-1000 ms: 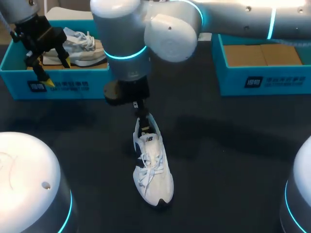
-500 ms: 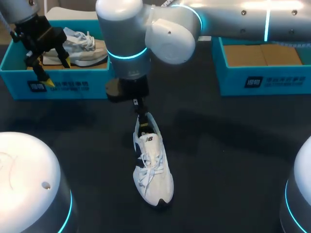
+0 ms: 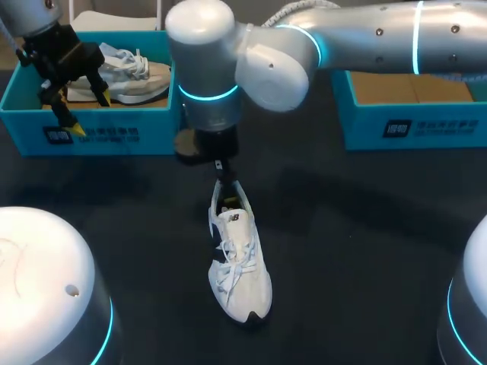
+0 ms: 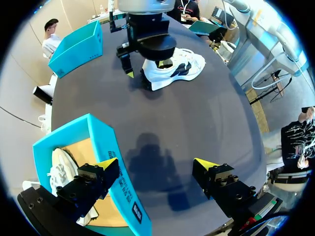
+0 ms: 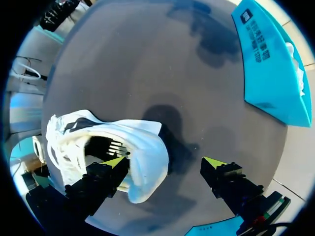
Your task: Take the shoe out of the shoebox, open the shoe tongue, remove and reinsert the insole, then place the shoe into the shoebox
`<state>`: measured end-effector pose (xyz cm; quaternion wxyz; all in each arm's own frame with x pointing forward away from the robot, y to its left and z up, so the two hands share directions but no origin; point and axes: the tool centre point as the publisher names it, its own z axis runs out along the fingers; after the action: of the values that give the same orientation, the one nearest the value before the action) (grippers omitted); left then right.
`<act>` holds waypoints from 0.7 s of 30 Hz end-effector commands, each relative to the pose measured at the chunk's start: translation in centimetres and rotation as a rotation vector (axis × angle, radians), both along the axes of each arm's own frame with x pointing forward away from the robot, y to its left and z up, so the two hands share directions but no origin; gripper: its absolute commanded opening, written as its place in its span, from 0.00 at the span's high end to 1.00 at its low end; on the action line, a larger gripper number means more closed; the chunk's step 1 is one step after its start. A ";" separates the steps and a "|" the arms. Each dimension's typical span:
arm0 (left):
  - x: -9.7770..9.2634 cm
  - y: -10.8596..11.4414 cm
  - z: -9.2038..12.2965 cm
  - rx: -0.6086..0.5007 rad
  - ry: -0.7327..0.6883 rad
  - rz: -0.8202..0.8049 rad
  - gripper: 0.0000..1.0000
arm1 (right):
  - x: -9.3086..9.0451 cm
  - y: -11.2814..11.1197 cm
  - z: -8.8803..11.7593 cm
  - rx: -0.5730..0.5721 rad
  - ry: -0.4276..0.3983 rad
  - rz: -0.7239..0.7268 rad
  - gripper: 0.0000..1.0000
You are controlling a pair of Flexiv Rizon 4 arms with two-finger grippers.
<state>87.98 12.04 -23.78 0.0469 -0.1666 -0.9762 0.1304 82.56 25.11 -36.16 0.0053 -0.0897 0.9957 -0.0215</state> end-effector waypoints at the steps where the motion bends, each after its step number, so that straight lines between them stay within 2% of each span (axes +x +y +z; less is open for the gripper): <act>1: -0.1 0.0 0.0 0.002 -0.001 -0.001 0.00 | 0.2 -0.3 -1.0 0.023 0.012 -0.002 0.00; 10: -0.1 0.0 0.0 0.002 -0.001 -0.001 0.00 | 0.1 0.5 -2.9 0.047 0.035 0.001 0.00; 16: -0.1 0.0 0.0 0.002 -0.001 -0.001 0.00 | -0.2 0.8 -3.2 0.052 0.039 -0.005 0.00; 17: -0.1 0.0 0.0 0.002 -0.001 -0.001 0.00 | -0.2 0.8 -3.2 0.054 0.037 -0.008 0.04; 18: -0.1 0.0 0.0 0.002 -0.001 -0.001 0.00 | -0.3 0.8 -3.2 0.056 0.036 -0.012 0.20; 19: -0.1 0.0 0.0 0.002 -0.001 -0.001 0.00 | -0.3 0.7 -3.3 0.057 0.036 -0.017 0.42; 20: -0.1 0.0 0.0 0.002 -0.001 -0.001 0.00 | -0.3 0.7 -3.3 0.060 0.037 -0.020 0.52; 21: -0.1 0.0 0.0 0.002 -0.001 -0.001 0.00 | -0.3 0.6 -3.4 0.061 0.039 -0.026 0.55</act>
<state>87.98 12.04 -23.78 0.0469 -0.1666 -0.9762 0.1304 82.38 25.88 -39.48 -0.0129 -0.0793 0.9967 0.0085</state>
